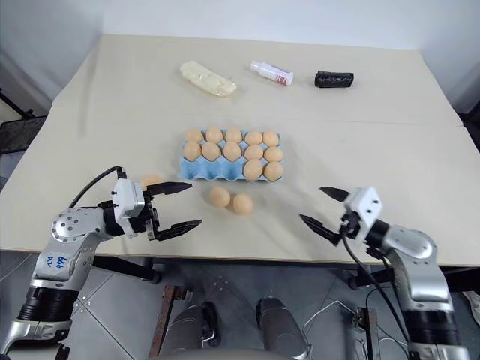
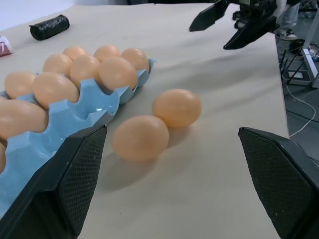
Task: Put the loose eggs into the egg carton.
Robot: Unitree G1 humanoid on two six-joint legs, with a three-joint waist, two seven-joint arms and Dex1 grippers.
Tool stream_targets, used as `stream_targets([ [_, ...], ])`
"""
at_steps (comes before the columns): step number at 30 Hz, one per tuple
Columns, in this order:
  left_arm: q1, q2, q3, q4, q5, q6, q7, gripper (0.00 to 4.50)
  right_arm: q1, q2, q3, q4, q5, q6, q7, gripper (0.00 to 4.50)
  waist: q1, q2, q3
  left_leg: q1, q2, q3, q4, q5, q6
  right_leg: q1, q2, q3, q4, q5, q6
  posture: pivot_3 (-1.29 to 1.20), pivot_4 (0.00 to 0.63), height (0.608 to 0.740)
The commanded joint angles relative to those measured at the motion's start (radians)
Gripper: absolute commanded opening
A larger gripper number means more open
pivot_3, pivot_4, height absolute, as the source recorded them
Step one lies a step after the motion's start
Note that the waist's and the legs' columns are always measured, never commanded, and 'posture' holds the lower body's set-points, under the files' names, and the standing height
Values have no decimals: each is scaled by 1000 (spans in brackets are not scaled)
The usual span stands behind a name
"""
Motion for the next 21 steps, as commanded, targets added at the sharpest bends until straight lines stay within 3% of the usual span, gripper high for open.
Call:
stream_targets([
  [1, 37, 25, 57, -29, -12, -7, 9, 4500, -42, 10, 63, -66, 15, 81, 5, 4486, 3, 0, 0, 0, 0, 0, 0, 0, 0, 0, 0, 0, 0, 0, 0, 0, 150, 740],
  [13, 228, 27, 172, -151, -27, 20, 103, 4500, -247, 204, 250, 71, -81, 106, -62, 4486, -3, 0, 0, -1, 0, 0, 0, -4, -5, 0, -1, -2, -1, -1, -1, 0, 150, 740],
  [20, 259, 25, 188, -185, -30, 32, 126, 4500, -292, 254, 268, 185, -138, 51, -82, 4486, -5, -1, 0, -1, -1, 0, -1, -4, -5, 0, -1, -2, -1, -1, -1, 0, 150, 740],
  [21, 261, 25, 189, -187, -31, 33, 128, 4500, -292, 257, 267, 191, -138, 44, -80, 4315, -6, -1, 0, -1, -1, 0, -1, -4, -5, 0, -1, -2, -1, -1, -1, 0, 150, 740],
])
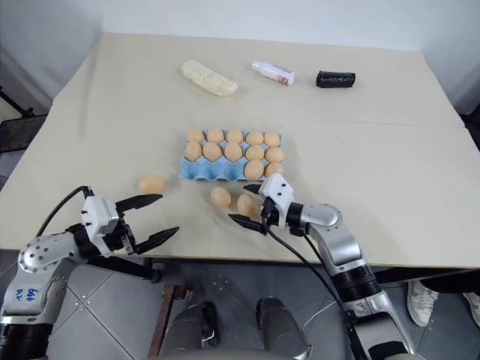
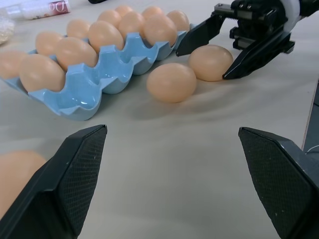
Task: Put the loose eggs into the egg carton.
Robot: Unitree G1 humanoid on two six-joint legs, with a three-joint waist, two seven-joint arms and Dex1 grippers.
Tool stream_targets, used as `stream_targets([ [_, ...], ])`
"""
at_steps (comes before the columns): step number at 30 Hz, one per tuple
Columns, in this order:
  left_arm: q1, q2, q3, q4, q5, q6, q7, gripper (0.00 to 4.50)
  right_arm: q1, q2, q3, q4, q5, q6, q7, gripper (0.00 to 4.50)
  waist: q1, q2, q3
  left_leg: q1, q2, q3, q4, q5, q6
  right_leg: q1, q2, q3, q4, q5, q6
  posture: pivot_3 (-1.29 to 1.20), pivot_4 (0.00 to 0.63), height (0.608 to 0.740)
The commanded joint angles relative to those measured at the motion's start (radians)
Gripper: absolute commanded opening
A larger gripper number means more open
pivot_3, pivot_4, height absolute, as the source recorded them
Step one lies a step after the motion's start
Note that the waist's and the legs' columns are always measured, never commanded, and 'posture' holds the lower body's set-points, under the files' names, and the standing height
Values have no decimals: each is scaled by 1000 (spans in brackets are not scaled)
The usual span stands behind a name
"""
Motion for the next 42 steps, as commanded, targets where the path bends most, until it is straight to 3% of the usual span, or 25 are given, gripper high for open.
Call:
stream_targets([
  [1, 13, 1, 23, -51, -22, 0, 10, 4500, -14, 12, -12, 6, 4, -45, 10, 4109, -1, 0, 0, 0, 0, 0, 0, 0, 0, 0, 0, 0, 0, 0, 0, 0, 150, 740],
  [3, 15, 0, 23, -55, -23, 3, 12, 4500, -11, 15, -18, -2, 22, -52, 29, 3654, -1, 0, 0, 0, 0, 0, 0, 0, 0, 0, 0, 0, 0, 0, 0, 0, 150, 740],
  [7, 14, -1, 23, -61, -26, 9, 16, 4500, -5, 7, -34, -32, 39, -51, 39, 2292, -3, 0, 0, 0, 0, 0, 0, 0, 0, 0, 1, 0, 0, 0, 0, 0, 150, 740],
  [14, 13, -7, 29, -56, -29, 14, 30, 4500, -71, 14, -63, -152, 143, 72, 53, 2292, -5, 0, 0, 0, 0, 0, 0, 0, 0, 0, 0, 0, 0, 0, 0, 0, 150, 740],
  [19, 20, -11, 24, -63, -25, 16, 43, 4500, -225, 84, -53, 34, 31, -14, -71, 2292, -9, 0, 0, 0, 1, 0, 0, 0, 0, -1, 1, 0, 2, 0, -1, 0, 150, 740],
  [26, 48, -8, 42, -90, -38, 22, 54, 4500, -331, 125, -50, 282, -24, -138, -60, 2292, -5, 0, 0, -2, 0, 1, -1, 1, 3, -2, 0, -1, -1, -1, -1, 0, 150, 740],
  [29, 57, -6, 51, -105, -43, 29, 62, 4500, -331, 118, -53, 295, -20, -154, -29, 3072, -6, 0, 0, -2, 1, 2, -1, 1, 3, -2, 0, 0, -2, -1, 0, 0, 150, 740],
  [33, 68, -7, 57, -117, -47, 36, 67, 4500, -295, 79, -93, 180, 39, -115, 15, 4451, -7, 1, 0, -1, 1, 2, -1, 1, 3, -2, 1, 0, -1, -2, 0, 0, 150, 740],
  [42, 45, 2, 49, -86, -43, 48, 52, 4500, -36, -147, -236, -103, 204, -66, 184, 4451, 6, 0, 0, -1, 0, 0, -1, -3, 0, 0, 0, -1, -3, -2, 0, 0, 150, 740],
])
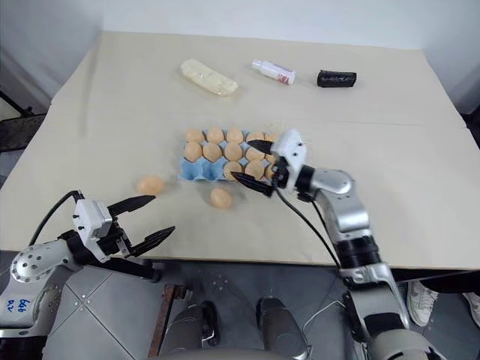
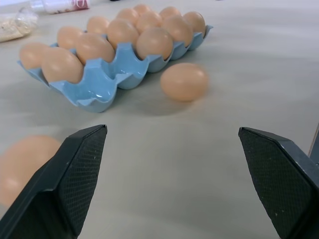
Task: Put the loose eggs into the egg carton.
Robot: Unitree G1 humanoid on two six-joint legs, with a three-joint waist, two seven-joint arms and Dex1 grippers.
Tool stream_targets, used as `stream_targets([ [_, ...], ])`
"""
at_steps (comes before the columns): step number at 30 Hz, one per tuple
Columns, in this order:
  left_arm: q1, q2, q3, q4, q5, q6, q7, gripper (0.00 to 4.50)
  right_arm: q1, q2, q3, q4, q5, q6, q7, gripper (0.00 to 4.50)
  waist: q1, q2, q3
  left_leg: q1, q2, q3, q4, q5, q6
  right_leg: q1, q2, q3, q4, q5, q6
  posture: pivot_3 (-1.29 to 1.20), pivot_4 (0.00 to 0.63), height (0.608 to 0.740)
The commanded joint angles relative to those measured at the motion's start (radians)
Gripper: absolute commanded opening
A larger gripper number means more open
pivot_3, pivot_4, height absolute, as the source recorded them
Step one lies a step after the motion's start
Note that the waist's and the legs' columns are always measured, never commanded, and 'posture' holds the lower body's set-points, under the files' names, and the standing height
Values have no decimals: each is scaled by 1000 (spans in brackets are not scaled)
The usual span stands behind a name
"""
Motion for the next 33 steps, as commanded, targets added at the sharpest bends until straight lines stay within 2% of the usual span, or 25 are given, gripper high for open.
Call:
stream_targets([
  [1, -27, 13, 8, 6, -20, 10, -13, 4500, 127, -114, -111, -104, 77, -11, 94, 4451, 3, 0, 0, 0, 0, 0, 0, 0, 0, 0, 0, 0, 0, 0, 0, 0, 150, 740],
  [4, -54, 17, 0, 32, -22, 26, -26, 4500, 247, -192, -185, -128, 99, -34, 122, 4451, 16, 0, 0, 0, 0, -1, 0, 0, 1, 1, 1, 0, -1, 0, 0, 0, 150, 740],
  [7, -91, 18, -21, 49, -20, 32, -48, 4500, 322, -213, -211, -128, 88, -61, 126, 4451, 5, 0, 0, 2, 0, 1, 1, 0, 2, 1, 1, 3, 0, 0, 0, 0, 150, 740],
  [13, -161, 12, -50, 83, -12, 21, -81, 4500, 347, -196, -201, -125, 65, -104, 106, 4451, -4, 1, 0, 2, 0, 1, 2, 1, 2, 1, 1, 2, 2, 0, 0, 0, 150, 740],
  [18, -174, 16, -38, 109, 1, -3, -87, 4500, 272, -129, -126, -193, 82, -25, 43, 4451, -11, 1, 0, 2, 1, 1, 2, 3, 3, 1, 2, 3, 3, 0, 1, 0, 150, 740],
  [23, -122, 20, 6, 108, -1, -25, -69, 4500, 181, -49, 44, -245, 17, 53, -2, 4451, -9, 1, 0, 2, 1, 0, 2, 3, 2, 0, 2, 2, 3, 0, 0, 0, 150, 740],
  [28, -37, 11, 60, 73, -17, -19, -41, 4500, 91, 62, 150, -177, -33, 71, -41, 4451, -7, 1, 0, 2, 1, 0, 1, 2, 0, 0, 2, 2, 3, 0, 0, 0, 150, 740],
  [33, 54, -2, 109, 26, -26, -20, -10, 4500, 15, 129, 226, -55, -111, 43, -60, 4451, -7, 0, 0, 1, 0, 1, 1, 0, 0, 0, 0, 1, 2, 0, 0, 0, 150, 740],
])
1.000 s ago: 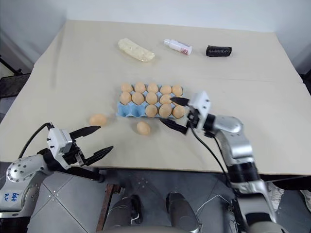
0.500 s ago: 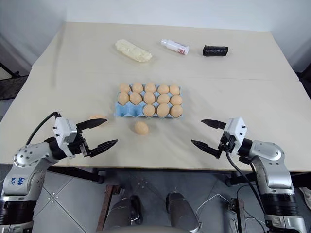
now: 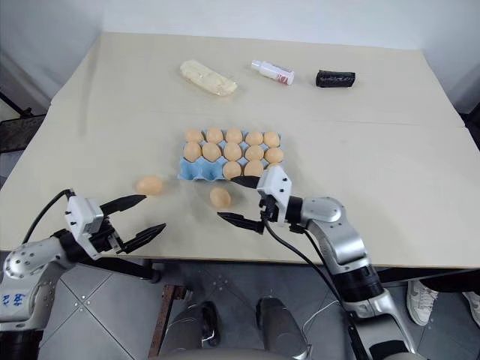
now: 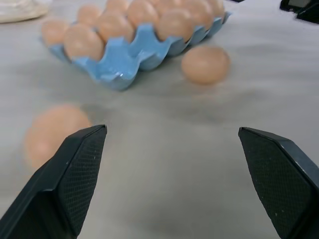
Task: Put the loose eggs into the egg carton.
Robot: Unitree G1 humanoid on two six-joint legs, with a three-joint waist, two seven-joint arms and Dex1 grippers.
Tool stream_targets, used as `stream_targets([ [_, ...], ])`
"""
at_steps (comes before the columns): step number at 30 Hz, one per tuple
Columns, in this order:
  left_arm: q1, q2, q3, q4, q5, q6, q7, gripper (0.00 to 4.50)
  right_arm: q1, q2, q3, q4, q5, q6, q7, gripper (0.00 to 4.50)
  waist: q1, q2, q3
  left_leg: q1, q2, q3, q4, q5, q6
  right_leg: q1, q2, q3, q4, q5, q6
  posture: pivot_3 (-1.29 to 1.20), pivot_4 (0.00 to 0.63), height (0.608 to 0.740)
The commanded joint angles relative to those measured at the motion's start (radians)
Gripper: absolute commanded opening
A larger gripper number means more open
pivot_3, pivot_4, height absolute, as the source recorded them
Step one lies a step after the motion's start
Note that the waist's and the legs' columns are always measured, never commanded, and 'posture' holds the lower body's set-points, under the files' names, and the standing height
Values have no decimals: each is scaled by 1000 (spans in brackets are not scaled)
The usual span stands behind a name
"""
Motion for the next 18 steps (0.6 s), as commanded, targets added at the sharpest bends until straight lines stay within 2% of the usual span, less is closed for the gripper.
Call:
stream_targets([
  [1, 56, -14, 53, -69, -26, -14, 25, 4500, -41, 36, 45, 74, -58, -42, -10, 4451, -2, 0, 0, 0, 0, 0, 0, 0, 0, 0, 0, 0, 0, 0, 0, 0, 150, 740],
  [7, 111, -35, 62, -121, -23, -14, 58, 4500, -94, 96, 95, 225, -149, -108, -39, 4451, -4, 0, 0, 0, 0, -1, -1, 0, -1, 0, 0, -1, 0, -1, -1, 0, 150, 740],
  [18, 98, -38, 51, -140, -25, -2, 77, 4500, -175, 200, 49, 425, -173, -189, -96, 4451, -22, -1, 0, 0, 0, 0, -1, -1, -1, 0, 0, -1, 0, -1, -1, 0, 150, 740],
])
